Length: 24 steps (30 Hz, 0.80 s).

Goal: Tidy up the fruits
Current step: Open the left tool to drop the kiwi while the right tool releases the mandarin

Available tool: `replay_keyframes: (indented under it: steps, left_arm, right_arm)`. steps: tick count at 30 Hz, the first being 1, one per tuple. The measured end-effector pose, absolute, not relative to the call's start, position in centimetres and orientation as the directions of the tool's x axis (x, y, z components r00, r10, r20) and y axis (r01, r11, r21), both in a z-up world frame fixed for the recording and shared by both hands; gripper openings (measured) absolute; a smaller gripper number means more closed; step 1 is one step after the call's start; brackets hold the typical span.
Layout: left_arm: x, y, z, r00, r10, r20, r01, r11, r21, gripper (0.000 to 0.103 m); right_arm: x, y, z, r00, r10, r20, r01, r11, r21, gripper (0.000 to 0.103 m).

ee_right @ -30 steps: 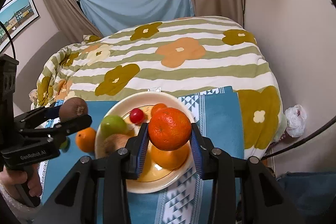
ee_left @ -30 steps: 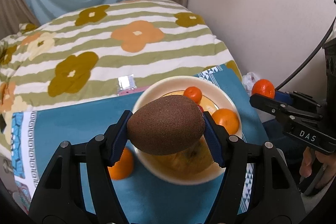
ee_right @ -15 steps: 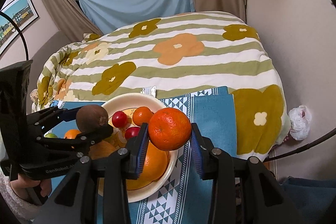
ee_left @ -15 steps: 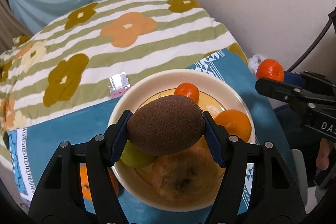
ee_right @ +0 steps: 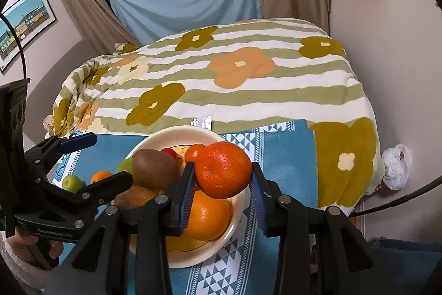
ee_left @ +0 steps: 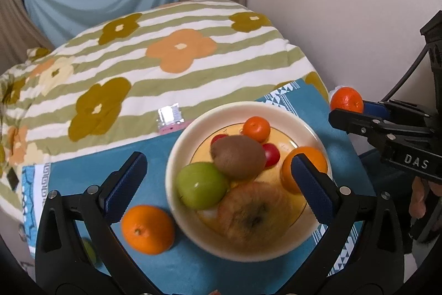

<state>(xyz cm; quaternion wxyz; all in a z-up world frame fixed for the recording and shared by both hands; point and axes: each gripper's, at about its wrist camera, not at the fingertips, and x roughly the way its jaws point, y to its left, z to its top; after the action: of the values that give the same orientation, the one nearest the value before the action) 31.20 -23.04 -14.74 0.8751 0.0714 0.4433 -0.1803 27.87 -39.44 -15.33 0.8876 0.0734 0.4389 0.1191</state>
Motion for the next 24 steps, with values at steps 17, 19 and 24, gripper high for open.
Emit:
replay_keyframes:
  steps: [17, 19, 24]
  left_arm:
    - [27.0, -15.2, -14.1, 0.569, -0.127, -0.812, 0.198, 0.980, -0.015, 0.103]
    - [26.6, -14.5, -14.1, 0.571, -0.120, -0.812, 0.177, 0.984, -0.021, 0.103]
    - [25.8, -13.5, -14.2, 0.571, -0.105, -0.814, 0.145, 0.989, -0.025, 0.103]
  right_arm:
    - [30.4, -36.9, -18.1, 0.513, 0.309, -0.801, -0.247, 0.947, 0.208, 0.035]
    - [30.6, -36.6, -18.3, 0.504, 0.326, -0.800, -0.258, 0.941, 0.222, 0.035]
    - [30.7, -36.4, -18.6, 0.493, 0.346, -0.798, -0.243, 0.936, 0.256, 0.042]
